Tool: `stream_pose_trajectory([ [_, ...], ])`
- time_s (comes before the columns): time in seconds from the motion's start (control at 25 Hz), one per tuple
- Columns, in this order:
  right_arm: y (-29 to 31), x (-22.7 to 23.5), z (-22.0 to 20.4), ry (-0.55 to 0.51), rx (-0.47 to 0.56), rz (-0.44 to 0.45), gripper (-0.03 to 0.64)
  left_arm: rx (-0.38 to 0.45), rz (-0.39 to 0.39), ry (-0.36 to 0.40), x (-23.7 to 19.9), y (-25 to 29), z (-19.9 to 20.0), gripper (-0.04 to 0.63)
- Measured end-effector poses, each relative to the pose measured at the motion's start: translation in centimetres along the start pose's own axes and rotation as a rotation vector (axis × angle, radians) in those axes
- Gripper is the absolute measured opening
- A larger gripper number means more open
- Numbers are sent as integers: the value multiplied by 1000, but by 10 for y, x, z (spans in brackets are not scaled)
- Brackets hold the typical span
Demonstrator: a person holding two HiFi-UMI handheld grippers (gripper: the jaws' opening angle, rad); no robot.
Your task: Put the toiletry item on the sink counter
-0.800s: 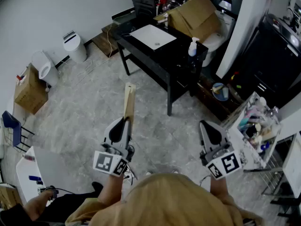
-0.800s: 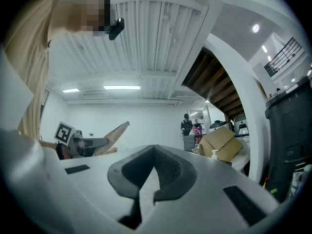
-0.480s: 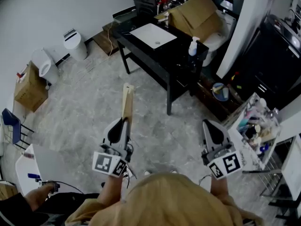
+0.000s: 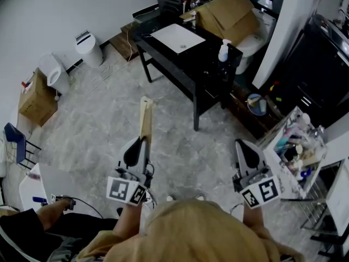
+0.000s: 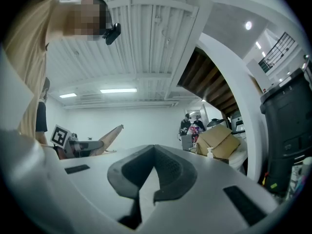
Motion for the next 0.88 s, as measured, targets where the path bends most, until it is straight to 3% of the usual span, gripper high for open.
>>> stream_pose_trajectory([
  [0.56,-30,38,-24,23,-53,-27,3,-34,27,-13,29,8,-28,18],
  [0.88,4,74,-43,18,-103,-80,3,-46,-25,-64,8,76,-61,18],
])
Point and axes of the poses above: the fingertips, and each gripper's own axes: y forward along the fingers, x to its right, z out of its top, the point moved 10 cm from there along -y, backward along the fingers
